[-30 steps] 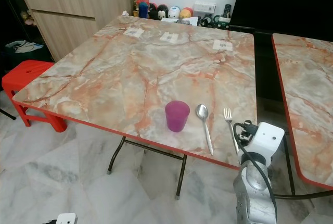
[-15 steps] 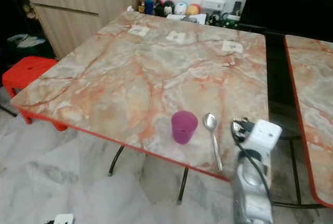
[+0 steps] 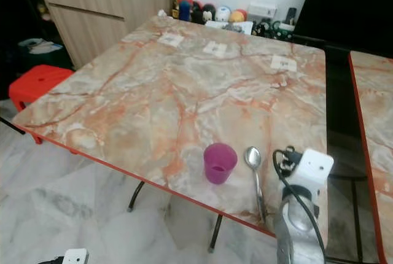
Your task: Setting the table
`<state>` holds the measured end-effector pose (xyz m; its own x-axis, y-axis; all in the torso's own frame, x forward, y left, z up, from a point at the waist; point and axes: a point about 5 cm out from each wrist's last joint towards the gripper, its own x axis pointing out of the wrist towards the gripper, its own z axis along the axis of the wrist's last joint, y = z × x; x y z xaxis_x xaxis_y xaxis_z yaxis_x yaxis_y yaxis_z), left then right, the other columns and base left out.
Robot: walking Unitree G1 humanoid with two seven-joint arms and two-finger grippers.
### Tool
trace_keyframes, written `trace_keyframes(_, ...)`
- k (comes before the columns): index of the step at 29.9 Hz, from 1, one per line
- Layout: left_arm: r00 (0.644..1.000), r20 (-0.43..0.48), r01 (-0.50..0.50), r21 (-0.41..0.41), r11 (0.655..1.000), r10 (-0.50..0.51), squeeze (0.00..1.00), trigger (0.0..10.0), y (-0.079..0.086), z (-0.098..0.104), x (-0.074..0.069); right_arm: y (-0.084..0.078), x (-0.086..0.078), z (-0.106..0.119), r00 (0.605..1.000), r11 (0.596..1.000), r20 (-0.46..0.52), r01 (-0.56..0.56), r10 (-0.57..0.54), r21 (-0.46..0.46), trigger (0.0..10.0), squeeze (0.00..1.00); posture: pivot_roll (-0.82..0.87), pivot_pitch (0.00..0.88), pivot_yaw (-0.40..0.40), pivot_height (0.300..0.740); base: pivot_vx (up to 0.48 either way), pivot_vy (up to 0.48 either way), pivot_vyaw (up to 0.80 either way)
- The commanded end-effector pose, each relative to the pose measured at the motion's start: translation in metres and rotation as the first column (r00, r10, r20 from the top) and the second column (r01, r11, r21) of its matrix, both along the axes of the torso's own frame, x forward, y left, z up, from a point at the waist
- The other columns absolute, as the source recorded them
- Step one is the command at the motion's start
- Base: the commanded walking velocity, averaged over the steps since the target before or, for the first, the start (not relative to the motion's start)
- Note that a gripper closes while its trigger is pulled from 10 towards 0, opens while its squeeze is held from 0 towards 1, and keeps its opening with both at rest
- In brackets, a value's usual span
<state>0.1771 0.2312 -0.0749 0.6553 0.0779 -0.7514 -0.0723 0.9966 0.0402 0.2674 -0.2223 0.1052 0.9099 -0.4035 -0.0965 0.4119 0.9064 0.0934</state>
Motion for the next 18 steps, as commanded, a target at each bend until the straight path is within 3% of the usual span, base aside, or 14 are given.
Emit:
trace_keyframes(1,1.0,-0.031,0.002,-0.005,1.0,-0.002,0.0,10.0,-0.002,-0.004,-0.006,-0.003,-0.002,0.005,1.0,1.0,-0.001,-0.007,0.007,-0.014,10.0,0.0,-0.01,0.109,-0.031,0.74,0.0,0.0,0.0)
trace_keyframes(8,0.999,-0.034,0.014,-0.003,1.0,-0.015,0.0,10.0,-0.002,-0.004,-0.006,0.0,-0.007,-0.003,0.988,0.991,-0.083,-0.134,0.132,-0.02,10.0,0.0,-0.02,0.112,-0.03,0.74,0.0,0.0,0.0)
trace_keyframes(9,0.999,-0.033,0.014,-0.004,1.0,-0.014,0.0,10.0,-0.002,-0.004,-0.006,0.002,-0.006,-0.005,0.985,0.989,-0.098,-0.146,0.145,-0.008,10.0,0.04,-0.02,0.11,-0.031,0.74,0.0,0.0,0.0)
trace_keyframes(10,0.999,-0.033,0.014,-0.004,1.0,-0.014,0.0,10.0,-0.002,-0.004,-0.006,0.004,-0.005,-0.006,0.982,0.988,-0.106,-0.155,0.155,0.002,10.0,0.4,-0.02,0.11,-0.031,0.74,0.0,0.0,0.0)
trace_keyframes(11,0.999,-0.033,0.014,-0.004,1.0,-0.014,0.0,10.0,-0.001,-0.004,-0.006,0.005,-0.005,-0.006,0.981,0.987,-0.112,-0.161,0.161,0.008,10.0,0.4,-0.02,0.11,-0.031,0.74,0.0,0.0,0.0)
trace_keyframes(12,0.999,-0.034,0.014,-0.003,1.0,-0.014,0.0,10.0,-0.001,-0.004,-0.006,0.009,-0.004,-0.008,0.971,0.979,-0.129,-0.202,0.203,0.023,10.0,1.0,-0.02,0.11,-0.03,0.74,0.0,0.0,0.0)
trace_keyframes(15,0.999,-0.036,0.016,-0.005,1.0,-0.016,0.0,10.0,-0.001,-0.004,-0.006,0.014,-0.003,-0.008,0.961,0.97,-0.134,-0.24,0.242,0.029,10.0,1.0,-0.01,0.11,-0.03,0.74,0.0,0.0,0.0)
trace_keyframes(16,0.999,-0.037,0.017,-0.005,1.0,-0.017,0.0,10.0,-0.001,-0.004,-0.006,0.014,-0.003,-0.008,0.962,0.971,-0.135,-0.236,0.238,0.032,10.0,0.91,-0.01,0.11,-0.029,0.74,0.0,0.0,0.0)
trace_keyframes(17,0.999,-0.037,0.018,-0.006,1.0,-0.018,0.0,10.0,-0.001,-0.004,-0.006,0.014,-0.003,-0.008,0.962,0.972,-0.136,-0.233,0.235,0.033,10.0,0.91,-0.01,0.11,-0.029,0.74,0.0,0.0,0.0)
trace_keyframes(18,0.999,-0.037,0.018,-0.006,1.0,-0.018,0.0,10.0,-0.001,-0.004,-0.006,0.013,-0.004,-0.009,0.965,0.975,-0.142,-0.219,0.222,0.031,10.0,0.0,-0.02,0.111,-0.027,0.74,0.0,0.0,0.0)
